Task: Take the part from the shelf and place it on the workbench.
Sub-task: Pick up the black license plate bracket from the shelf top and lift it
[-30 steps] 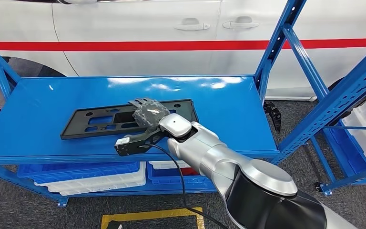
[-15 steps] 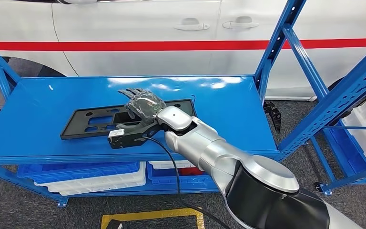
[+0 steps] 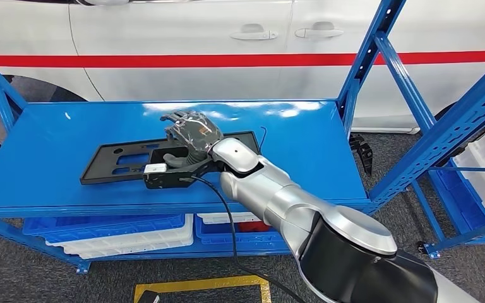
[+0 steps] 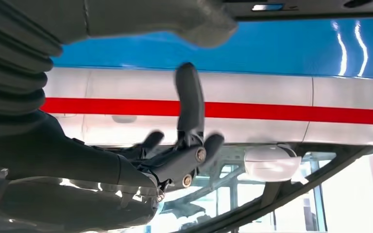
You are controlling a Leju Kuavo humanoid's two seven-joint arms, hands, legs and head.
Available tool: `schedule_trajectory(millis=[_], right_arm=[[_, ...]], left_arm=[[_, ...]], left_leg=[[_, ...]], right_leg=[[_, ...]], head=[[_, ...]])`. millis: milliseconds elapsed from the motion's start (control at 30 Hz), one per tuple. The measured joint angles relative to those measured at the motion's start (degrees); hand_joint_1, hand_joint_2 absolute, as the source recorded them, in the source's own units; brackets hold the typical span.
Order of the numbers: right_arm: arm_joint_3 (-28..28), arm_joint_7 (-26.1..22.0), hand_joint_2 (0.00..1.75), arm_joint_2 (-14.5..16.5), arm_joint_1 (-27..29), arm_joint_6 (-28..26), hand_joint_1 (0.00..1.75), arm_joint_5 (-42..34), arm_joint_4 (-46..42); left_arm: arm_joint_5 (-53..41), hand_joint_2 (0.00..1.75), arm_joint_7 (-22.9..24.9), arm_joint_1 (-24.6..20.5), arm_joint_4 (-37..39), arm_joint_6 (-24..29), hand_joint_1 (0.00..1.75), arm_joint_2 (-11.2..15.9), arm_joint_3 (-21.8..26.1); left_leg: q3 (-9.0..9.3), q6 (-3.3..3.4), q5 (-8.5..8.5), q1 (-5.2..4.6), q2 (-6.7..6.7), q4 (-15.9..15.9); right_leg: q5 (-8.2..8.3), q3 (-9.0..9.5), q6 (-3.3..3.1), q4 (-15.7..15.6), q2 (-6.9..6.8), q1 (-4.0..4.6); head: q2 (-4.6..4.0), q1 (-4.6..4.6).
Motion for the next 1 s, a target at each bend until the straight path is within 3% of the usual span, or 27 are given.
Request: schedule_trajectory(millis=[100, 133, 800, 933, 1000], right_arm=[[-0.1, 0.5, 0.44, 0.0, 0.5, -0.3, 0.00, 0.0, 0.2], [-0.2, 0.6, 0.00, 0.0, 0.6, -0.2, 0.00, 0.0, 0.2], [-0.8, 1.2, 0.00, 0.0, 1.8, 0.5, 0.00, 1.5, 0.7], [-0.8, 1.3, 1.75, 0.0, 2.1, 0.5, 0.00, 2.5, 0.7], [-0.8, 1.4, 1.75, 0.0, 2.4, 0.5, 0.00, 3.0, 0.7]], left_arm=[[0.1, 0.00, 0.0, 0.0, 0.0, 0.1, 0.00, 0.0, 0.0], [0.1, 0.00, 0.1, 0.0, 0.0, 0.1, 0.00, 0.0, 0.0], [0.1, 0.00, 0.3, 0.0, 0.0, 0.2, 0.00, 0.0, 0.0], [0.0, 0.00, 0.3, 0.0, 0.0, 0.2, 0.00, 0.0, 0.0], [0.0, 0.00, 0.3, 0.0, 0.0, 0.2, 0.00, 0.0, 0.0]], left_leg=[[0.00, 0.00, 0.00, 0.00, 0.00, 0.0], [0.00, 0.00, 0.00, 0.00, 0.00, 0.0], [0.00, 0.00, 0.00, 0.00, 0.00, 0.0], [0.00, 0.00, 0.00, 0.00, 0.00, 0.0], [0.00, 0.00, 0.00, 0.00, 0.00, 0.0]], right_leg=[[0.00, 0.00, 0.00, 0.0, 0.00, 0.00], [0.00, 0.00, 0.00, 0.0, 0.00, 0.00], [0.00, 0.00, 0.00, 0.0, 0.00, 0.00], [0.00, 0.00, 0.00, 0.0, 0.00, 0.00], [0.00, 0.00, 0.00, 0.0, 0.00, 0.00]], head=[[0.00, 0.00], [0.00, 0.00], [0.00, 0.00], [0.00, 0.00], [0.00, 0.00]])
